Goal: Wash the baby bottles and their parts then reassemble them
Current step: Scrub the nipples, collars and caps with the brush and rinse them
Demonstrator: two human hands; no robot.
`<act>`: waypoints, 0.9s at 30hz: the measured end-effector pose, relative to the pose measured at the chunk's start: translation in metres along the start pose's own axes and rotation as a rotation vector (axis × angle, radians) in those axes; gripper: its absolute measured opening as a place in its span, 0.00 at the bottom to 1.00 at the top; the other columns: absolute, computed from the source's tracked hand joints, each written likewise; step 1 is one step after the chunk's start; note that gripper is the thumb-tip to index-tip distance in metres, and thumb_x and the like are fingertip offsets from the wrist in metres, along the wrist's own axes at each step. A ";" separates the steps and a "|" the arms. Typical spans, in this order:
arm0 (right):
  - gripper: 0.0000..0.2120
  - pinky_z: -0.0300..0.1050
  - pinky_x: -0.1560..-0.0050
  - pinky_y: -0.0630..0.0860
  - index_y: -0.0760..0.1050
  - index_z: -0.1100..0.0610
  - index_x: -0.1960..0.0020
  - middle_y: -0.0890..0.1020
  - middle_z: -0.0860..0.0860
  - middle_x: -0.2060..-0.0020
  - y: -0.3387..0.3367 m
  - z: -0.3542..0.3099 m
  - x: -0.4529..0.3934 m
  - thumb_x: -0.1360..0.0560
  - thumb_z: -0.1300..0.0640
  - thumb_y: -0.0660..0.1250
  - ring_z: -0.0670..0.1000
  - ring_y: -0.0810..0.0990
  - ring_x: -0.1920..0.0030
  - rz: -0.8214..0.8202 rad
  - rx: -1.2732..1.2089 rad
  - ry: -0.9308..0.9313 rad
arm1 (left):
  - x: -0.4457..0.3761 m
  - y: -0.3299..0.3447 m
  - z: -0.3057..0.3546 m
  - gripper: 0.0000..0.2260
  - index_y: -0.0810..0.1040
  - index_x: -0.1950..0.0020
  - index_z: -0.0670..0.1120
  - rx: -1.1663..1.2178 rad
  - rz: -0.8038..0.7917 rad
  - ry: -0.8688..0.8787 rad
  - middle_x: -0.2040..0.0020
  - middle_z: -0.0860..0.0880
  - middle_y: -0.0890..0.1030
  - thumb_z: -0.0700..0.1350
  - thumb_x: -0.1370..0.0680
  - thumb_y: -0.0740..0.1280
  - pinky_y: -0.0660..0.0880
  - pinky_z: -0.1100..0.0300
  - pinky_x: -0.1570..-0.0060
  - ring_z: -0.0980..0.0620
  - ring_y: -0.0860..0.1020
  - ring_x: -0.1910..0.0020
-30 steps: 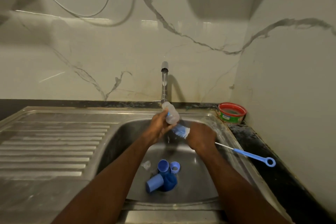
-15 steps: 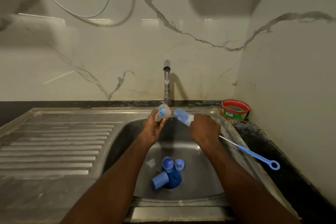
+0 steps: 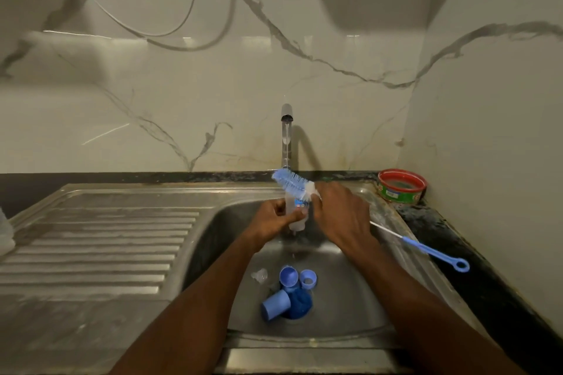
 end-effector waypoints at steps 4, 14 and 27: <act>0.12 0.45 0.61 0.68 0.77 0.50 0.39 0.81 0.51 0.48 -0.005 0.002 0.003 0.20 0.49 0.64 0.54 0.83 0.53 0.043 0.108 0.048 | -0.009 -0.013 -0.003 0.22 0.79 0.36 0.49 -0.195 0.316 0.078 0.44 0.52 0.84 0.52 0.27 0.78 0.80 0.61 0.49 0.56 0.82 0.48; 0.15 0.46 0.57 0.72 0.75 0.53 0.35 0.79 0.53 0.45 0.010 -0.007 -0.003 0.19 0.50 0.65 0.54 0.81 0.50 -0.072 0.063 0.020 | -0.009 -0.004 -0.003 0.26 0.79 0.34 0.50 -0.532 0.285 0.288 0.39 0.51 0.83 0.51 0.30 0.80 0.78 0.57 0.40 0.55 0.80 0.41; 0.11 0.45 0.61 0.72 0.79 0.49 0.41 0.82 0.52 0.51 0.014 0.008 -0.007 0.23 0.54 0.68 0.55 0.82 0.55 -0.067 0.020 0.000 | -0.003 0.003 0.002 0.23 0.78 0.35 0.49 -0.538 0.203 0.303 0.42 0.53 0.82 0.50 0.28 0.79 0.74 0.65 0.46 0.57 0.79 0.45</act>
Point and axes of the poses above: each hand's wrist, its own x-axis away from the middle knuckle, its own y-axis out of the palm, z = x × y, the point moved 3 cm from there along -x, towards the middle knuckle
